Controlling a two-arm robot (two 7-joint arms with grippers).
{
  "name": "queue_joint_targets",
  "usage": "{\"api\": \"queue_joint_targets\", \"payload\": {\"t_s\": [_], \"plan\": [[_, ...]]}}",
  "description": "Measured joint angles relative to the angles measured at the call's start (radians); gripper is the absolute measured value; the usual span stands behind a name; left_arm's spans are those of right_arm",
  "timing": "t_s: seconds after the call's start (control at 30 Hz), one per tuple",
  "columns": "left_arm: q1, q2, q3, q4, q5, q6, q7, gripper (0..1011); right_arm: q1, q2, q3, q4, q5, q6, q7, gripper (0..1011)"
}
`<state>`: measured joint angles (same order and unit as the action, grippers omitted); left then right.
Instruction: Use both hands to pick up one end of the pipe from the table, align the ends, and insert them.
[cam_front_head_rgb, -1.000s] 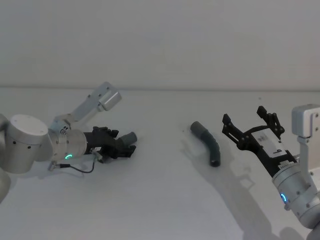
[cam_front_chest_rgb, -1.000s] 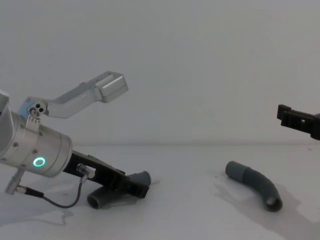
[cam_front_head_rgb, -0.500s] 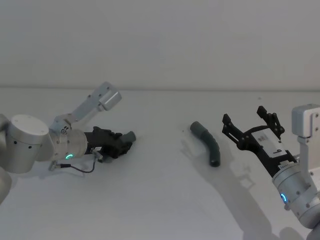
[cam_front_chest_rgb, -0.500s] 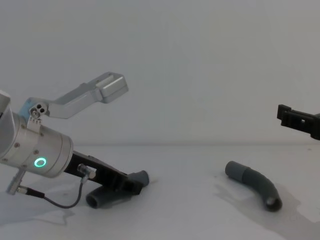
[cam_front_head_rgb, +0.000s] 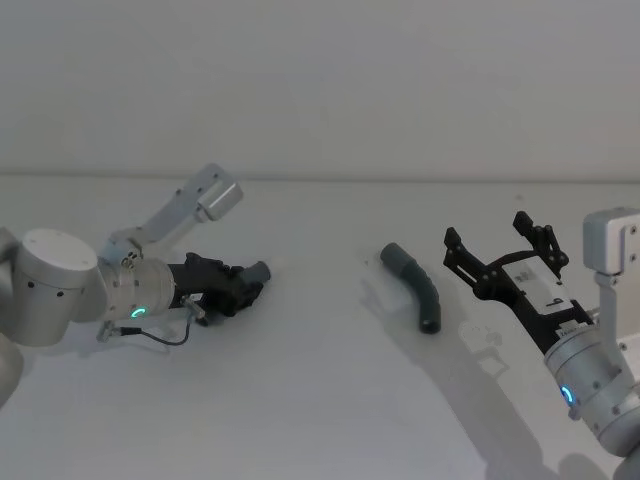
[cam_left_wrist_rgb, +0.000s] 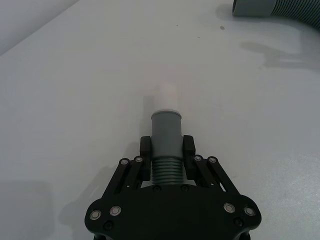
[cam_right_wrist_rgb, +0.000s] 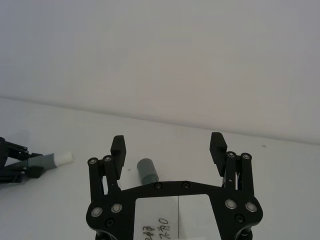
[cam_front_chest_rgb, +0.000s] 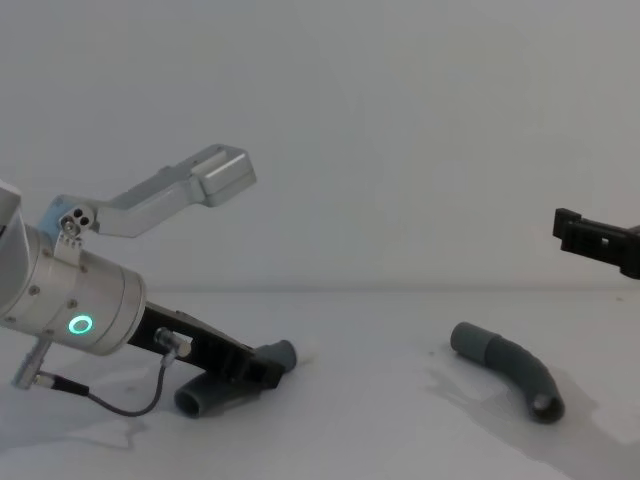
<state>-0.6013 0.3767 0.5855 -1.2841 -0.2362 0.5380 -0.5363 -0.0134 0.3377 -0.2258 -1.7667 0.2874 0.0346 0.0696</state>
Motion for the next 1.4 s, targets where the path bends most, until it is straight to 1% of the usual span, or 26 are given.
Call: {"api": "queue_joint_targets", "payload": {"t_s": [0.23, 0.47, 0.6, 0.7, 0.8, 0.87, 0.9, 0.97, 1.07, 1.1, 1.23, 1.4], "plan": [[0.0, -0.001, 0.0, 0.0, 0.0, 0.0, 0.0, 360, 0.023, 0.016, -0.006, -0.002, -0.001, 0.02, 0.033, 1000], [0.0, -0.001, 0.0, 0.001, 0.0, 0.0, 0.0, 360, 0.069, 0.046, -0.025, -0.004, -0.003, 0.072, 0.095, 1000], [0.0, -0.001, 0.0, 0.001, 0.0, 0.001, 0.0, 360, 0.11, 0.069, -0.045, -0.001, -0.003, 0.125, 0.147, 1000], [0.0, -0.001, 0.0, 0.001, 0.0, 0.001, 0.0, 360, 0.135, 0.079, -0.056, 0.005, -0.003, 0.155, 0.171, 1000], [0.0, -0.001, 0.0, 0.001, 0.0, 0.001, 0.0, 360, 0.174, 0.091, -0.075, 0.016, 0.001, 0.213, 0.208, 1000], [0.0, -0.001, 0.0, 0.001, 0.0, 0.001, 0.0, 360, 0.188, 0.094, -0.082, 0.022, 0.003, 0.235, 0.22, 1000], [0.0, -0.001, 0.0, 0.001, 0.0, 0.001, 0.0, 360, 0.202, 0.096, -0.088, 0.028, 0.006, 0.262, 0.231, 1000], [0.0, -0.001, 0.0, 0.001, 0.0, 0.001, 0.0, 360, 0.218, 0.097, -0.093, 0.035, 0.009, 0.283, 0.238, 1000], [0.0, -0.001, 0.0, 0.001, 0.0, 0.001, 0.0, 360, 0.25, 0.097, -0.106, 0.052, 0.014, 0.334, 0.25, 1000], [0.0, -0.001, 0.0, 0.001, 0.0, 0.001, 0.0, 360, 0.25, 0.097, -0.106, 0.052, 0.014, 0.334, 0.25, 1000], [0.0, -0.001, 0.0, 0.001, 0.0, 0.001, 0.0, 360, 0.281, 0.093, -0.116, 0.077, 0.02, 0.384, 0.256, 1000], [0.0, -0.001, 0.0, 0.001, 0.0, 0.001, 0.0, 360, 0.303, 0.086, -0.122, 0.1, 0.024, 0.422, 0.256, 1000]]}}
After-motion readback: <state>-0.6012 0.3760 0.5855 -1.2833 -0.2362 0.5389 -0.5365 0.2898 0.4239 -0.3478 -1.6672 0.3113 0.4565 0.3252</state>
